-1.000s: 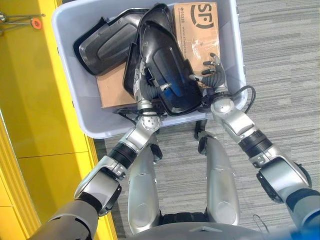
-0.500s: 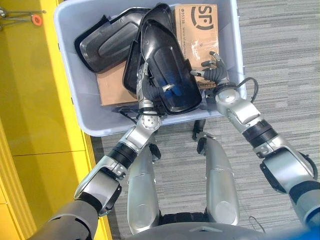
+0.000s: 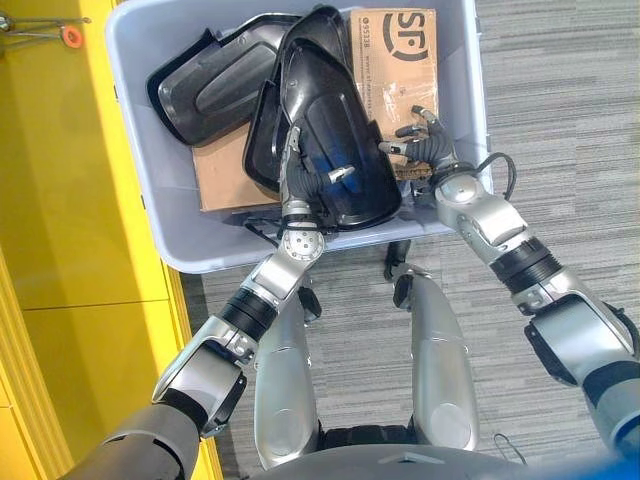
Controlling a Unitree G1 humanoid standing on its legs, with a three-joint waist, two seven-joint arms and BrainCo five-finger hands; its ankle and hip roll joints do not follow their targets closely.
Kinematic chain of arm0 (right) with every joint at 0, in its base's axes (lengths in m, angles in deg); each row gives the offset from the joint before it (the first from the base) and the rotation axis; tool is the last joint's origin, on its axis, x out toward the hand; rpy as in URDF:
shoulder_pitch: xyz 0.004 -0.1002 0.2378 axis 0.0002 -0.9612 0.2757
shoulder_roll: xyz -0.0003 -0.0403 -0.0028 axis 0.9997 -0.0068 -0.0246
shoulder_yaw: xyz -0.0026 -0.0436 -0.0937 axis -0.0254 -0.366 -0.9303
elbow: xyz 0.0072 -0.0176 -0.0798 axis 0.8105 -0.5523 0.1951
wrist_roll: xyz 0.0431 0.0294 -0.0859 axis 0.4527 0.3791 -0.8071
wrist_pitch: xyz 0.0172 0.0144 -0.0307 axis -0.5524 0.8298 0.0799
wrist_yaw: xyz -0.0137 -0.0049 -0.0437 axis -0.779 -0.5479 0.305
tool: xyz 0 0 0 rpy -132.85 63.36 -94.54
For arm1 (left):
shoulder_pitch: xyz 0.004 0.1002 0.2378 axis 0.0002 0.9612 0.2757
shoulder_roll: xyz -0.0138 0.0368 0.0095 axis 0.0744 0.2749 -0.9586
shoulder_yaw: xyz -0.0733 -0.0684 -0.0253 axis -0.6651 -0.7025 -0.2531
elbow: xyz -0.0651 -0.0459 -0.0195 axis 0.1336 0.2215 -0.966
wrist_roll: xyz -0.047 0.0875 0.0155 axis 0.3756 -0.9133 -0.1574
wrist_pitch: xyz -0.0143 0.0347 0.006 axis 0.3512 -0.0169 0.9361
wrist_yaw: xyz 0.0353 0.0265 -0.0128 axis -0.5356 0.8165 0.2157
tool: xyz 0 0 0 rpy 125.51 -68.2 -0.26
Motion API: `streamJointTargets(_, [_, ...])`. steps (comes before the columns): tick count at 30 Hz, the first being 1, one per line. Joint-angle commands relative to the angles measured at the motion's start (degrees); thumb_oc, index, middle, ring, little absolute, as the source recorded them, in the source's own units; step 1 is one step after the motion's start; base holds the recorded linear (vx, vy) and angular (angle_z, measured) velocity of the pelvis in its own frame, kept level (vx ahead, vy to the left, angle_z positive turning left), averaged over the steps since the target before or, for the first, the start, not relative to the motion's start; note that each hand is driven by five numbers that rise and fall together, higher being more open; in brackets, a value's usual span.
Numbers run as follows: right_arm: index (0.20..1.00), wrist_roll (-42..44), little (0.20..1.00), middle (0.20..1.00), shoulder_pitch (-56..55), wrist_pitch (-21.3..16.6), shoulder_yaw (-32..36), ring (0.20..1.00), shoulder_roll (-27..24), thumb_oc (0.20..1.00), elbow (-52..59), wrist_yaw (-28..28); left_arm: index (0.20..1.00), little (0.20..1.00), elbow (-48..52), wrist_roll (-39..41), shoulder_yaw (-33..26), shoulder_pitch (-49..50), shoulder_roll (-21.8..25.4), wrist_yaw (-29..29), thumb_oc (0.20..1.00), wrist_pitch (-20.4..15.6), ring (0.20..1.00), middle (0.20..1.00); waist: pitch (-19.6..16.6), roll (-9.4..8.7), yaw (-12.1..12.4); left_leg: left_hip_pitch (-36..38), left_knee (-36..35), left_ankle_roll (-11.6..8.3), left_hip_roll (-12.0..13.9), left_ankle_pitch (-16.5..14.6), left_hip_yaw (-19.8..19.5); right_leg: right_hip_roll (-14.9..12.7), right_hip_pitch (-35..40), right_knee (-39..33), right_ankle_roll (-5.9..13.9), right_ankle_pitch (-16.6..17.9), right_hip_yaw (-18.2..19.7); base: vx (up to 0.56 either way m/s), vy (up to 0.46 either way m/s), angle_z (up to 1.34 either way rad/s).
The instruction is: Move parts from the plastic box to the shelf.
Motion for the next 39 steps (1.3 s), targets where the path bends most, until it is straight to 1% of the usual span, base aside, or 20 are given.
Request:
streamJointTargets(1, [1.0, 0.6, 1.0, 1.0, -6.6, 6.4, -5.8, 1.0, 5.2, 1.0, -2.8, -6.7, 1.0, 1.0, 1.1, -0.3, 2.0, 0.2, 0.7, 1.5, 1.0, -2.6, 1.0, 1.0, 0.2, -1.78, 3.0, 0.0, 8.0, -6.91, 3.1, -9.3, 0.2, -2.0, 1.3, -10.7, 6.04, 7.4, -2.1, 0.0, 0.0, 0.0])
streamJointTargets(4, [1.0, -1.1, 1.0, 1.0, -5.6, 6.9, -8.0, 1.0, 5.5, 1.0, -3.8, -9.1, 1.0, 1.0, -0.4, 0.6, 3.1, -1.3, 0.3, 2.4, 1.0, -4.3, 1.0, 1.0, 0.2, -2.07, 2.9, -0.6, 8.6, -6.86, 3.4, -9.3, 0.2, -2.0, 0.9, -10.4, 6.04, 7.4, -2.0, 0.01, 0.015, 0.03])
streamJointTargets(8, [1.0, -2.7, 1.0, 1.0, -5.0, 6.9, -9.5, 1.0, 6.3, 1.0, -4.4, -10.0, 1.0, 1.0, -1.3, 1.3, 4.0, -2.5, -0.2, 3.1, 1.0, -6.0, 1.0, 1.0, 0.2, -2.39, 2.7, -1.2, 8.9, -6.88, 3.6, -9.2, 0.2, -1.9, 0.6, -10.3, 6.08, 7.6, -1.9, 0.0, 0.005, 0.01])
streamJointTargets(10, [1.0, -3.6, 1.0, 1.0, -3.7, 6.3, -10.8, 1.0, 7.0, 1.0, -5.5, -10.5, 1.0, 1.0, -2.1, -3.3, 6.4, -5.7, -0.5, 5.3, 1.0, -7.8, 1.0, 1.0, 0.2, -3.1, 2.2, -2.3, 9.5, -6.75, 3.8, -9.2, 0.0, -1.8, 0.0, -10.4, 6.23, 8.1, -1.6, 0.01, 0.033, 0.04])
streamJointTargets(16, [1.0, -5.3, 1.0, 1.0, -2.4, 5.8, -11.7, 1.0, 7.3, 1.0, -6.2, -13.2, 1.0, 1.0, -3.0, -5.4, 7.9, -8.6, -0.6, 5.6, 1.0, -8.8, 1.0, 1.0, 0.2, -3.61, 1.7, -2.8, 9.9, -6.67, 3.9, -9.3, 0.0, -1.6, -0.3, -10.7, 6.37, 8.4, -1.3, 0.0, 0.006, 0.01])
streamJointTargets(22, [1.0, -4.1, 1.0, 1.0, -1.7, 5.7, -12.6, 1.0, 8.8, 1.0, -6.3, -12.8, 1.0, 1.0, -4.4, -5.5, 9.2, -10.2, -1.3, 6.4, 1.0, -10.2, 1.0, 1.0, 0.2, -4.01, 1.5, -3.3, 10.1, -6.63, 3.8, -9.3, -0.2, -1.3, -0.5, -10.8, 6.5, 8.8, -1.1, 0.0, 0.0, 0.0])
streamJointTargets(26, [1.0, -2.8, 1.0, 1.0, -1.8, 4.4, -13.2, 1.0, 9.6, 1.0, -7.2, -11.7, 1.0, 1.0, -5.1, -5.1, 10.1, -10.7, -2.3, 6.9, 1.0, -11.4, 1.0, 1.0, 0.2, -4.25, 1.5, -3.8, 10.2, -6.54, 3.8, -9.3, -0.3, -1.3, -0.9, -10.8, 6.53, 8.9, -1.2, 0.0, 0.0, 0.0])
streamJointTargets(27, [0.671, -2.3, 0.671, 0.671, -1.8, 4.0, -13.3, 0.671, 9.7, 0.671, -7.4, -11.4, 1.0, 1.0, -5.3, -5.3, 10.2, -10.8, -2.7, 6.7, 1.0, -11.5, 1.0, 1.0, 0.2, -4.28, 1.5, -4.0, 10.4, -6.51, 3.7, -9.3, -0.4, -1.3, -1.0, -10.7, 6.52, 8.9, -1.2, 0.0, 0.0, 0.0])
streamJointTargets(28, [0.46, -1.2, 0.46, 0.46, -1.9, 3.6, -13.3, 0.46, 9.7, 0.46, -7.5, -11.2, 1.0, 1.0, -5.4, -5.2, 10.5, -10.8, -2.7, 6.7, 1.0, -11.7, 1.0, 1.0, 0.2, -4.28, 1.5, -4.1, 10.5, -6.47, 3.8, -9.4, -0.4, -1.3, -1.1, -10.5, 6.53, 8.8, -1.2, 0.0, 0.0, 0.0])
streamJointTargets(29, [0.285, -0.4, 0.285, 0.285, -1.9, 3.5, -13.3, 0.285, 9.8, 0.285, -7.6, -11.0, 0.896, 0.896, -5.4, -4.9, 10.7, -10.9, -2.7, 6.6, 0.896, -11.8, 0.896, 0.896, 0.2, -4.28, 1.4, -4.1, 10.5, -6.45, 3.8, -9.4, -0.4, -1.3, -1.1, -10.4, 6.54, 8.8, -1.2, 0.0, 0.0, 0.0])
streamJointTargets(30, [0.2, 0.1, 0.2, 0.2, -2.0, 3.0, -13.1, 0.2, 9.9, 0.2, -7.7, -10.9, 0.859, 0.859, -5.5, -4.8, 10.8, -10.9, -2.9, 6.5, 0.859, -11.9, 0.859, 0.859, 0.2, -4.26, 1.4, -4.2, 10.5, -6.43, 3.7, -9.4, -0.4, -1.2, -1.2, -10.4, 6.54, 8.8, -1.1, 0.0, 0.0, 0.0])
streamJointTargets(31, [0.2, 0.9, 0.2, 0.2, -2.1, 2.4, -13.0, 0.2, 10.0, 0.2, -7.8, -10.5, 0.755, 0.755, -5.3, -4.6, 10.8, -11.0, -3.0, 6.3, 0.755, -11.8, 0.755, 0.755, 0.2, -4.24, 1.4, -4.1, 10.5, -6.4, 3.7, -9.4, -0.4, -1.2, -1.1, -10.4, 6.54, 8.8, -1.1, 0.0, 0.0, 0.0])
streamJointTargets(32, [0.2, 1.3, 0.2, 0.2, -2.1, 2.1, -12.9, 0.2, 10.2, 0.2, -7.8, -10.1, 0.699, 0.699, -5.2, -4.7, 10.8, -11.0, -3.2, 6.2, 0.699, -11.6, 0.699, 0.699, 0.2, -4.21, 1.4, -4.0, 10.5, -6.39, 3.7, -9.4, -0.4, -1.2, -1.0, -10.5, 6.55, 8.8, -1.0, 0.0, 0.0, 0.0])
streamJointTargets(33, [0.2, 1.8, 0.2, 0.2, -2.2, 1.8, -12.8, 0.2, 10.4, 0.2, -7.9, -9.6, 0.598, 0.598, -5.2, -4.8, 10.8, -11.0, -3.3, 6.1, 0.598, -11.4, 0.598, 0.598, 0.2, -4.19, 1.3, -4.0, 10.4, -6.38, 3.6, -9.4, -0.4, -1.2, -1.0, -10.6, 6.56, 8.8, -1.0, 0.0, 0.0, 0.0])
streamJointTargets(34, [0.2, 2.2, 0.2, 0.2, -2.1, 1.6, -12.5, 0.2, 10.6, 0.2, -8.0, -8.8, 0.564, 0.564, -5.2, -4.6, 10.8, -11.1, -3.4, 5.7, 0.564, -11.3, 0.564, 0.564, 0.2, -4.14, 1.3, -3.9, 10.4, -6.42, 3.6, -9.4, -0.4, -1.2, -1.0, -10.6, 6.61, 8.9, -0.9, 0.0, 0.0, 0.0])
streamJointTargets(35, [0.2, 4.2, 0.2, 0.2, -2.3, -0.1, -12.1, 0.2, 11.1, 0.2, -8.4, -6.0, 0.57, 0.57, -5.9, -3.8, 10.7, -11.1, -3.9, 4.5, 0.57, -11.3, 0.57, 0.57, 0.2, -4.02, 1.3, -3.7, 10.3, -6.39, 3.5, -9.4, -0.3, -1.2, -0.8, -10.8, 6.63, 8.9, -0.8, 0.0, 0.0, 0.0])
streamJointTargets(36, [0.2, 5.3, 0.2, 0.2, -2.2, -1.5, -11.4, 0.2, 11.1, 0.2, -8.9, -4.9, 0.686, 0.686, -6.3, -3.0, 10.3, -10.9, -4.0, 3.4, 0.686, -11.1, 0.686, 0.686, 0.2, -3.97, 1.3, -3.5, 10.1, -6.37, 3.4, -9.3, -0.3, -1.2, -0.5, -11.1, 6.67, 9.0, -0.7, -0.01, 0.03, 0.0])
streamJointTargets(37, [0.2, 5.7, 0.2, 0.2, -2.4, -2.8, -10.9, 0.2, 11.0, 0.2, -9.2, -4.0, 0.598, 0.598, -6.8, -1.8, 9.9, -10.7, -4.1, 2.2, 0.598, -11.2, 0.598, 0.598, 0.2, -3.86, 1.2, -3.5, 10.0, -6.44, 3.4, -9.2, -0.2, -1.2, -0.5, -11.2, 6.7, 9.0, -0.7, 0.0, 0.0, 0.0])
streamJointTargets(38, [0.2, 5.6, 0.2, 0.2, -2.5, -3.2, -10.6, 0.2, 10.9, 0.2, -9.3, -4.0, 0.536, 0.536, -6.8, -1.6, 9.6, -10.5, -4.2, 2.0, 0.536, -11.1, 0.536, 0.536, 0.2, -3.84, 1.2, -3.4, 9.9, -6.44, 3.4, -9.2, -0.2, -1.2, -0.4, -11.2, 6.7, 9.0, -0.7, 0.0, 0.0, 0.0])
streamJointTargets(39, [0.2, 5.7, 0.2, 0.2, -2.7, -4.0, -10.2, 0.2, 10.9, 0.2, -9.4, -3.9, 0.413, 0.413, -6.7, -0.9, 9.2, -10.3, -4.2, 1.5, 0.413, -10.8, 0.413, 0.413, 0.2, -3.78, 1.3, -3.3, 9.8, -6.44, 3.4, -9.2, -0.2, -1.2, -0.3, -11.3, 6.73, 8.9, -0.7, 0.0, 0.0, 0.0])
